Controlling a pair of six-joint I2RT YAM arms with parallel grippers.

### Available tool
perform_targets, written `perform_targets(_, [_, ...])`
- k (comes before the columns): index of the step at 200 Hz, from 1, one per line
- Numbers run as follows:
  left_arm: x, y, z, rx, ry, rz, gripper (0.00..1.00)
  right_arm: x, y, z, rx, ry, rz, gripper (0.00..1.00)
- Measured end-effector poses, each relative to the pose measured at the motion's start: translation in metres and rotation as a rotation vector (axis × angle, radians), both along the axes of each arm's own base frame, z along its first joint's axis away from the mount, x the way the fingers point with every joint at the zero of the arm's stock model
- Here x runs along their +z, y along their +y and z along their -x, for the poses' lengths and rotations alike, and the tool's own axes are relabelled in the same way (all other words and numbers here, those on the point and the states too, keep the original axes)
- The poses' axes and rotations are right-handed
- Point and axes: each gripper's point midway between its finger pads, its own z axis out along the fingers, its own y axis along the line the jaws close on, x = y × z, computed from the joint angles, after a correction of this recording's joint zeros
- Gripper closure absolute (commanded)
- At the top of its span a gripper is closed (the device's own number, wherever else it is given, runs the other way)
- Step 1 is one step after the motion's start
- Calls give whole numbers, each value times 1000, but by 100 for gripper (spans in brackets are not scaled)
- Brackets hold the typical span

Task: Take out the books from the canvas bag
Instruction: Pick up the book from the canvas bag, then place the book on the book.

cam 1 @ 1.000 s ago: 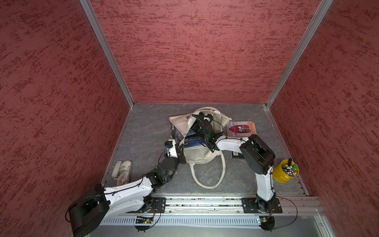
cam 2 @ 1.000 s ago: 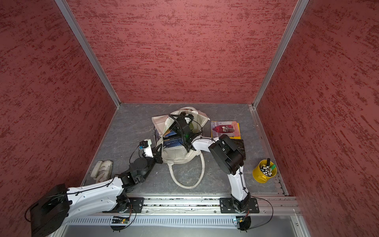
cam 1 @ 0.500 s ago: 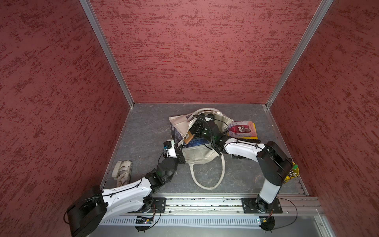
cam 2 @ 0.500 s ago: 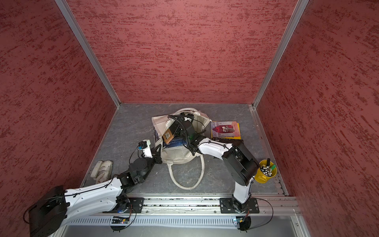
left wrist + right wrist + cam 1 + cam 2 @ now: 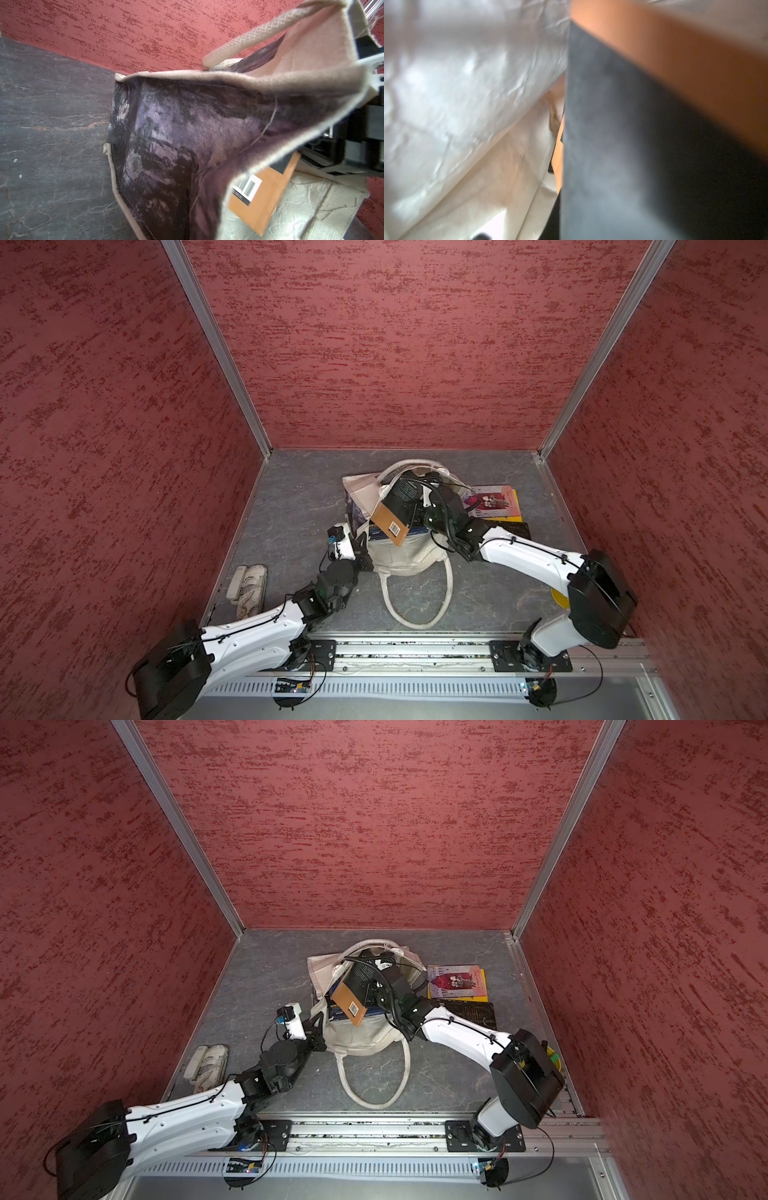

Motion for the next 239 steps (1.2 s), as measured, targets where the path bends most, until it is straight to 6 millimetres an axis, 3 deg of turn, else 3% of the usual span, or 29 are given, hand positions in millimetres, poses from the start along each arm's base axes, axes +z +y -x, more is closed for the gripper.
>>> perform_targets(37, [-1,1,0,5,6,7,100,12,-15,23,50,-25,55,100])
perform_targets(124, [0,0,-1,9,7,13,100,84,-32,69,160,-166,-60,100])
perform_targets(165, [-1,-1,-1,9,11,8,100,128,-51,86,126,-268,-190,100])
perform_targets(200, [-3,0,-1,10,17,2,100,174,-91,93,-25,-399,-327,100])
perform_targets(239, [-4,-1,-2,11,24,1,100,189,-146,87,-297,-445,-389,100])
